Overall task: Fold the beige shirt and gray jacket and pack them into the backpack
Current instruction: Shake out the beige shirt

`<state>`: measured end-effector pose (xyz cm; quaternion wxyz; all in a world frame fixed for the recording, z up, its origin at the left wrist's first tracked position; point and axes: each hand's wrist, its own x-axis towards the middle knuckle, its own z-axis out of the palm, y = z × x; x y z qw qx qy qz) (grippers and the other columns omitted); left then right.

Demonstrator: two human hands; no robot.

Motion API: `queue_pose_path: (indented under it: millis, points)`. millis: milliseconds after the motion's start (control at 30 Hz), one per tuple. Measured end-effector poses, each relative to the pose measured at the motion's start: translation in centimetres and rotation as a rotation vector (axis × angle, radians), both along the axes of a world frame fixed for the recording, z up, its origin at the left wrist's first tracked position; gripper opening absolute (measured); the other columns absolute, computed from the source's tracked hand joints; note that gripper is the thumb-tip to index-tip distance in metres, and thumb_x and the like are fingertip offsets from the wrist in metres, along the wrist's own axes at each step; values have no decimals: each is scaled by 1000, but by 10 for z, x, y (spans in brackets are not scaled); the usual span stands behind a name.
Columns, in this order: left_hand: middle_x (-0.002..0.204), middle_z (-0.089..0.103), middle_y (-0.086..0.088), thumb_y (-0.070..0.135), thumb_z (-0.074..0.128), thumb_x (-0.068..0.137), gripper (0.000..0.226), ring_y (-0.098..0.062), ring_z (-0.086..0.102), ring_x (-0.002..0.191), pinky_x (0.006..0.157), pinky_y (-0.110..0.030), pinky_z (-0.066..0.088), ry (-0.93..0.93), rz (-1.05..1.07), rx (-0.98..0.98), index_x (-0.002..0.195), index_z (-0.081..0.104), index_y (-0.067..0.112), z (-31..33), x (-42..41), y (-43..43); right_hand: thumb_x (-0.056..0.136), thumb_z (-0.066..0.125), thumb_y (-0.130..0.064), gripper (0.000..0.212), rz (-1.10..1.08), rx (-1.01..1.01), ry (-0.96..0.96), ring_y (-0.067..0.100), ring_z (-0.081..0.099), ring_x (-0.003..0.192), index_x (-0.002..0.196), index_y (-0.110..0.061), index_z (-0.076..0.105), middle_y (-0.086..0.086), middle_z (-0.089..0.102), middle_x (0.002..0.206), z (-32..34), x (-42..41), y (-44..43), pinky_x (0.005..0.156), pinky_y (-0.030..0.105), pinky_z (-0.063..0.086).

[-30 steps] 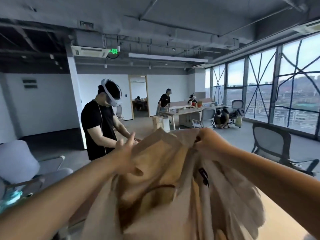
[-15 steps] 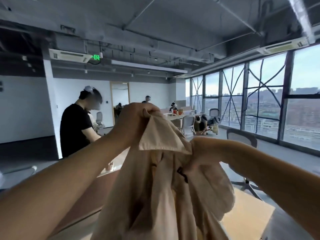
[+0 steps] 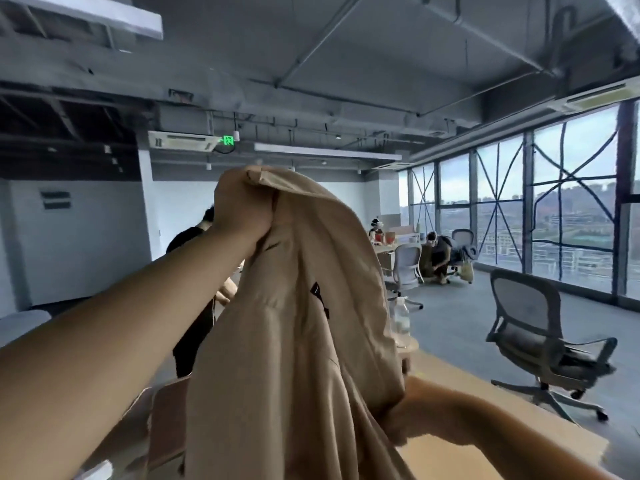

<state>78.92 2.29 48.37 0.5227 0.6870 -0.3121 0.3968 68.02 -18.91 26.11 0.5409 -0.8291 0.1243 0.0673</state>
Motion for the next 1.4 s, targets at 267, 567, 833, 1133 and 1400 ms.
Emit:
queue_pose_path:
  millis: [267,567,833,1133,1400]
  points:
    - [99,69,-10,5,56,89,22,-24,62,101,71,-19,40,-69,254,83,101,72,12,24,18,109,84,65,-4,9,-278,-177,-429,20,65,69,91,2,67,6,70,68,143,-8,-52,63,32,57]
    - [61,56,-4,30,46,78,26,-25,51,62,54,-29,32,-18,477,402,57,53,15,13,8,162,68,69,-8,22,-715,131,-1246,13,49,51,48,-18,63,-4,52,49,219,2,-18,49,29,42]
    - [80,63,5,36,75,78,15,-14,57,76,63,-24,42,179,229,279,83,67,24,-1,13,171,83,67,-26,24,-841,-363,-1286,19,50,70,79,-3,62,23,63,81,197,-2,-22,61,32,40]
    - [105,70,-8,35,64,87,29,-21,65,95,83,-32,50,865,-236,190,103,64,11,-65,59,153,89,60,-18,23,-831,-622,-1189,20,45,70,89,5,59,14,52,78,153,14,-32,50,16,30]
    - [99,63,-2,54,56,87,39,-19,60,89,74,-28,49,910,33,585,100,63,19,-133,146,113,85,67,-15,24,-712,-671,-926,24,48,71,67,-16,52,7,50,66,101,86,-77,55,34,31]
